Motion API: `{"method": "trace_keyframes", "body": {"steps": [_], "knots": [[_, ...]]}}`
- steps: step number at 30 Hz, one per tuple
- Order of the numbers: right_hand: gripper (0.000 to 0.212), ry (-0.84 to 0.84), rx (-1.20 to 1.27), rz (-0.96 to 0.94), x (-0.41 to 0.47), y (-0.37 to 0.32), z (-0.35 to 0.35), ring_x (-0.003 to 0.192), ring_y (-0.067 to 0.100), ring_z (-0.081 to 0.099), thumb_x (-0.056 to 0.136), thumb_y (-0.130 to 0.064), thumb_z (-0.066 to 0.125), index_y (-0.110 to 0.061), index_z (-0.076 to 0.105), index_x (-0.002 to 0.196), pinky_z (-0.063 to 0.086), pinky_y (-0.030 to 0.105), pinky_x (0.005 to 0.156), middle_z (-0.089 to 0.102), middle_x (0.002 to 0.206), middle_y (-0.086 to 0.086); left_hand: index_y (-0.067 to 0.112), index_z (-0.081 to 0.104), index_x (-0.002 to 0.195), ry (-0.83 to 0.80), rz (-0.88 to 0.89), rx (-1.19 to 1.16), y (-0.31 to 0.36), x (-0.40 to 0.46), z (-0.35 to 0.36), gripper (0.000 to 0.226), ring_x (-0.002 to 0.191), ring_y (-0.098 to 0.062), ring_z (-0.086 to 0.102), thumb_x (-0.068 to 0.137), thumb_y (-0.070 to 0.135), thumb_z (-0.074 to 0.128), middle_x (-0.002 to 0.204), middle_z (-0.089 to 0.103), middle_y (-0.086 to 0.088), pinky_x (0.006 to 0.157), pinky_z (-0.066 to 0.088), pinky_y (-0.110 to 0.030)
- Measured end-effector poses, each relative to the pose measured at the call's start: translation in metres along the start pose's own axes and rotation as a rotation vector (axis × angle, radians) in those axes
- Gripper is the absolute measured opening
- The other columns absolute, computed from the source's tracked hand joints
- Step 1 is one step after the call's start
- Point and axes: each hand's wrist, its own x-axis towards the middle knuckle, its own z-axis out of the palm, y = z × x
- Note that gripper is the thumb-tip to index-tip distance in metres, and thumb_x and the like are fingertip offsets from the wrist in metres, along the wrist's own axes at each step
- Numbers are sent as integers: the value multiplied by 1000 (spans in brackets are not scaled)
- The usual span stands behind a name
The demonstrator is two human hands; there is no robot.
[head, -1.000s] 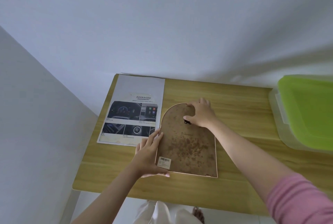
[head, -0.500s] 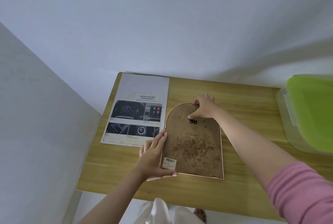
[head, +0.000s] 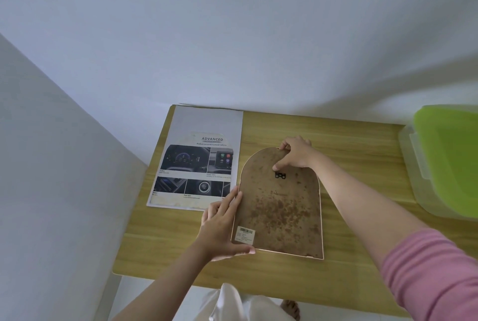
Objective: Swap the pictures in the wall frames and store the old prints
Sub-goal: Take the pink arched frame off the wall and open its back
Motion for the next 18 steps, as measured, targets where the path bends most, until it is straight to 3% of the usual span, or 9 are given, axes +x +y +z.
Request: {"method": "trace_keyframes", "body": {"steps": [7, 13, 18], "knots": [[63, 7, 130, -11, -1, 5, -3, 118, 23, 31, 56, -38, 86, -25, 54, 108, 34, 34, 86, 48, 116, 0, 41, -14, 144, 14, 18, -13, -1, -1, 0, 129, 125, -7, 14, 48, 84, 61, 147, -23, 33, 109, 18, -39], [61, -17, 160, -57, -4, 8, -8, 112, 25, 44, 52, -41, 86, -29, 51, 100, 43, 39, 90, 50, 113, -2, 44, -16, 142, 20, 25, -26, 1, -2, -1, 129, 124, -8, 16, 47, 83, 62, 147, -21, 34, 107, 18, -38], [58, -53, 200, -111, -12, 3, -17, 94, 22, 52, 57, -33, 87, -24, 48, 99, 44, 34, 75, 55, 106, 3, 44, -13, 143, 39, 28, -49, 2, -3, -2, 129, 121, -6, 16, 46, 82, 64, 150, -14, 32, 106, 19, -38]]}}
